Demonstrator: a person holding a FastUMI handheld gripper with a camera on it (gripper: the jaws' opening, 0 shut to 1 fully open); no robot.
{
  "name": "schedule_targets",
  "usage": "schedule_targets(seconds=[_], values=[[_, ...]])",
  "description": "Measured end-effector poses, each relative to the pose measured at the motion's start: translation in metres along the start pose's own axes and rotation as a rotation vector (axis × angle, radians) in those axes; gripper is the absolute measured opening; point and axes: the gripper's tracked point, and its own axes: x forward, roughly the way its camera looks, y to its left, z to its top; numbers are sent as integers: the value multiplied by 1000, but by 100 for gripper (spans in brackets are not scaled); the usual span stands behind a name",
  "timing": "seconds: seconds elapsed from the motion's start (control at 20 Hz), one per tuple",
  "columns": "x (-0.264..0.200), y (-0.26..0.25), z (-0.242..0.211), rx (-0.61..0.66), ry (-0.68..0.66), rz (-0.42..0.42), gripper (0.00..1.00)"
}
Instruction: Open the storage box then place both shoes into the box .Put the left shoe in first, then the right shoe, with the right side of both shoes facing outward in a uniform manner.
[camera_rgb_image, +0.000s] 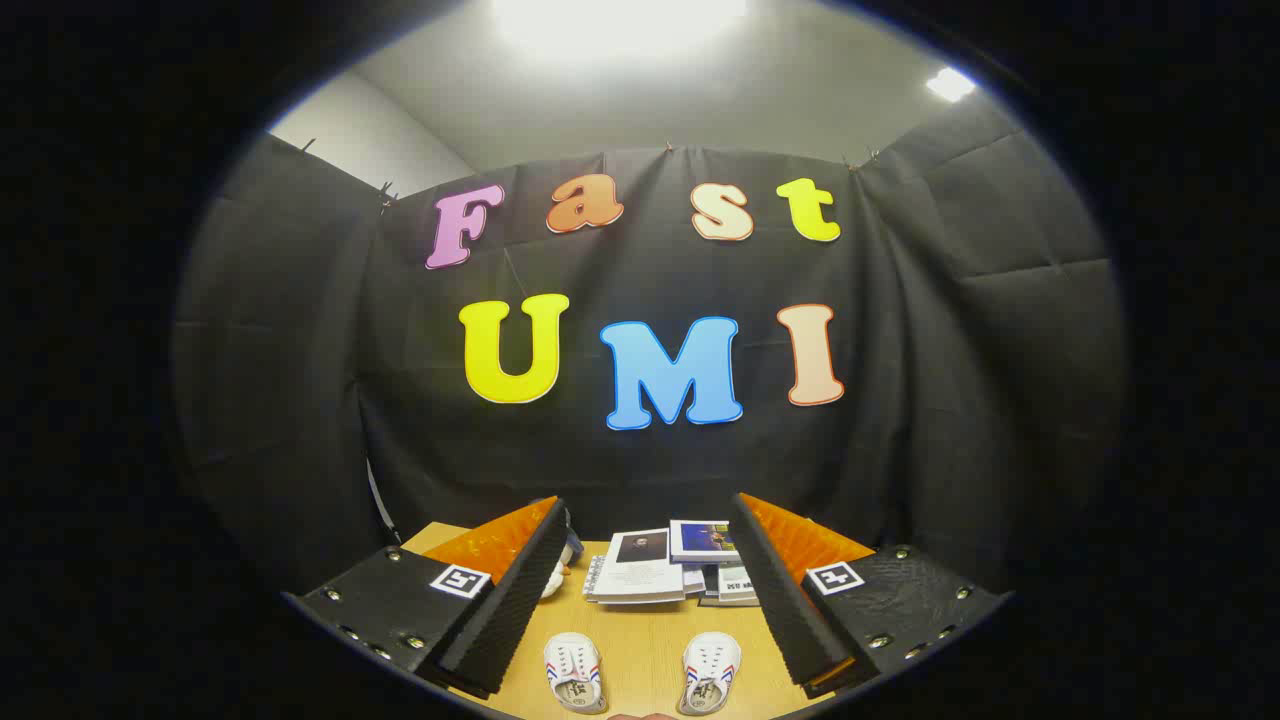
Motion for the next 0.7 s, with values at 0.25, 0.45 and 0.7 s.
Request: schedule_targets(seconds=[0.25, 0.45, 0.7], values=[[7, 0, 5, 3, -10, 7, 99], [9, -3, -1, 5, 1, 3, 99], [11, -11, -3, 15, -3, -5, 99]])
